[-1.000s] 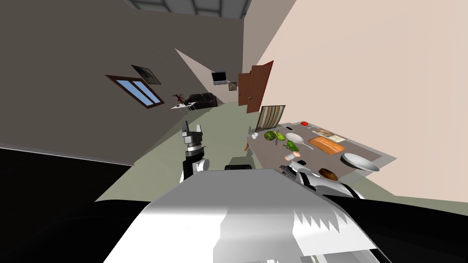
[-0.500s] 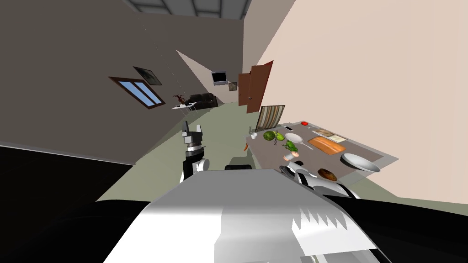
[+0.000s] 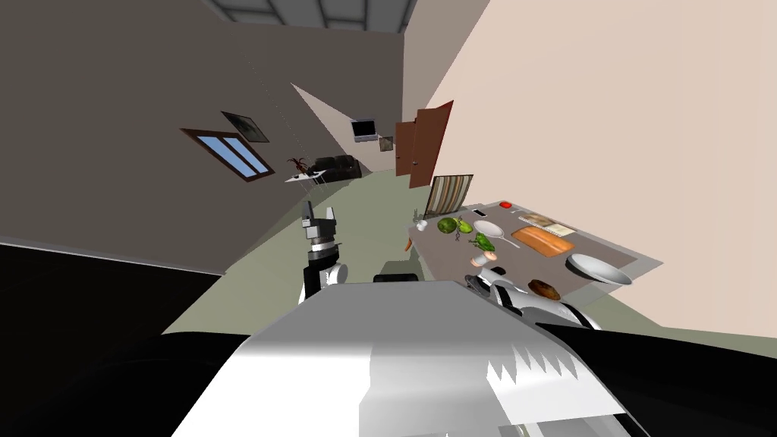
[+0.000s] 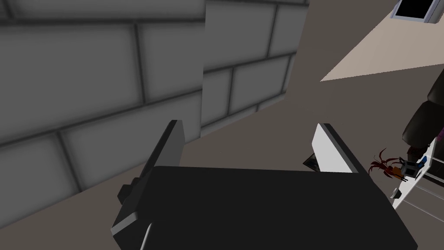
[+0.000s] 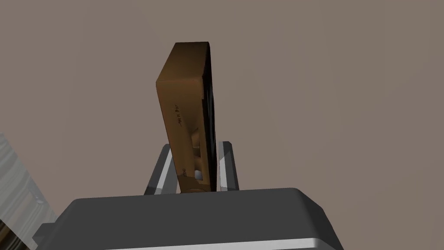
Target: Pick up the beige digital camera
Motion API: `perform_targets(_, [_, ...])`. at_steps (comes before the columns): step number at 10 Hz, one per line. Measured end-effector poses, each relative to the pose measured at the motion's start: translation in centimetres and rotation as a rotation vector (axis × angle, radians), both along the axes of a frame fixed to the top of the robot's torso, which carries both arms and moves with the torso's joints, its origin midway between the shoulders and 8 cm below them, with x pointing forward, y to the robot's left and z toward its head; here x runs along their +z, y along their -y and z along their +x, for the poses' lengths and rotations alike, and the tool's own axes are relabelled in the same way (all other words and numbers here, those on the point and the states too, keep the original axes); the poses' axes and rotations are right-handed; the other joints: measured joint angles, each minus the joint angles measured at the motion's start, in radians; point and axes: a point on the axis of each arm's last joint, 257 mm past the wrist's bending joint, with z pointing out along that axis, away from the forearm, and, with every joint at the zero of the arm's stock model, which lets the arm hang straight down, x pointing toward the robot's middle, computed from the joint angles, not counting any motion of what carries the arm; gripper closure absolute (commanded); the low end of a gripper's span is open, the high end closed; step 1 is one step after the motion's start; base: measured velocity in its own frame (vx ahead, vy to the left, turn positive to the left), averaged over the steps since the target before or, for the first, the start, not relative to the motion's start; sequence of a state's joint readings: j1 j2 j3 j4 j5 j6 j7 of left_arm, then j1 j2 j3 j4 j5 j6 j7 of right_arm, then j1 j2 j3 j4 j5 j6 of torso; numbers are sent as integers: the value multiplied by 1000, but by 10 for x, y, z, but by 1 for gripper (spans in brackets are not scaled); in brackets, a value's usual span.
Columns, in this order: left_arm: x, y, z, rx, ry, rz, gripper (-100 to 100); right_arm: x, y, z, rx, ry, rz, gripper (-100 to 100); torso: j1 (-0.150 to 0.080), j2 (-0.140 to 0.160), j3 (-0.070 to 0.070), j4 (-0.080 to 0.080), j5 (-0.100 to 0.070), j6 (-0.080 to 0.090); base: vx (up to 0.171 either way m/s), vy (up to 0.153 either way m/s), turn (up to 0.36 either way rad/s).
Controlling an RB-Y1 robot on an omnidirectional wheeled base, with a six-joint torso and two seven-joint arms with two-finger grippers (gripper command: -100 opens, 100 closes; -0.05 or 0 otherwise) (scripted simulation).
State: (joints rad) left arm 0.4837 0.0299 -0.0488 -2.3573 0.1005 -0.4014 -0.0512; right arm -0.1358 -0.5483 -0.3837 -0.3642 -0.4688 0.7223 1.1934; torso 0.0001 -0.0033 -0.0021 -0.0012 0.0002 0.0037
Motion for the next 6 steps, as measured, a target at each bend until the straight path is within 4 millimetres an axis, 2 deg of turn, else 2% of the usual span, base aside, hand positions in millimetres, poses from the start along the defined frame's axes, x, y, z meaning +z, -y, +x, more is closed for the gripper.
perform_targets(2, [0,0,0,0,0,0,0,10,11,0,14,0,-6,100,3,0,0,0,1,0,11,60,-15])
perform_targets(4, [0,0,0,0,0,0,0,15,16,12,16,18,-7,100,-1,-1,0,1,0,-2,3,5,13])
perform_targets(5, [0,0,0,0,0,0,0,13,15,10,16,13,-7,100,-2,0,0,0,-1,0,0,0,0])
perform_targets(6, [0,0,0,0,0,0,0,12,14,8,16,10,-6,0,-3,0,0,0,-1,-1,0,0,0])
